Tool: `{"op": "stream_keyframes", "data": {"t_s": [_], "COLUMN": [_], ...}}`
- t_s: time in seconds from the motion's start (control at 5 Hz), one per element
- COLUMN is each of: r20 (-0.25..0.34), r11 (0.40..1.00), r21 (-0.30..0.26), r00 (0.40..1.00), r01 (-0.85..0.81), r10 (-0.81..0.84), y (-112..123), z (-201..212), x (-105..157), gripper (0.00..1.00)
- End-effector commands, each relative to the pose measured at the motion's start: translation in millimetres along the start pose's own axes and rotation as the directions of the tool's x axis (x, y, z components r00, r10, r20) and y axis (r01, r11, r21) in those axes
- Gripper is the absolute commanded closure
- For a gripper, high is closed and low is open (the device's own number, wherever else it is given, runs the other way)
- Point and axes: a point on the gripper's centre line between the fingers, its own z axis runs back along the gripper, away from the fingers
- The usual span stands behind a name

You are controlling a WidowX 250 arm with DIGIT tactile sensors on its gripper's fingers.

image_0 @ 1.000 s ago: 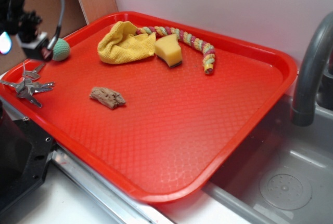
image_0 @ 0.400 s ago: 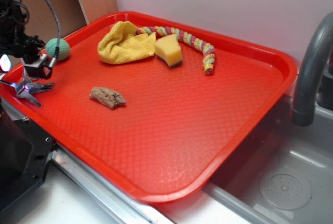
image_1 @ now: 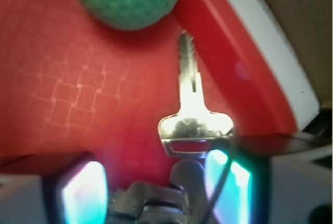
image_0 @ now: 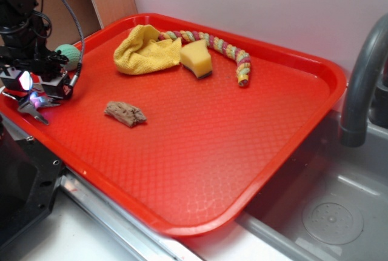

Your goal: Grab the silver keys.

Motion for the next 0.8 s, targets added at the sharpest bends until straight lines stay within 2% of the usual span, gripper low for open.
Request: {"op": "stream_keyframes", "data": {"t_s": [0.0,0.2,0.4,0.6], "r20": [0.02,0.032,0.121,0.251], "r11": [0.997,0.988,0.947,0.876], "r21": [-0.072,-0.11,-0.2,-0.291], "r00": [1.0,0.994,0.966,0.914], "r01": [0.014,0.104,0.251,0.385], "r10": [-0.013,-0.101,-0.231,-0.319], "y": [4.5,-5.2,-28.6,-68.0], "z": [16.0,44.3,97.5,157.1], "x": [3.1,7.9,26.0,38.1], "gripper": [1.0,1.0,1.0,1.0]}}
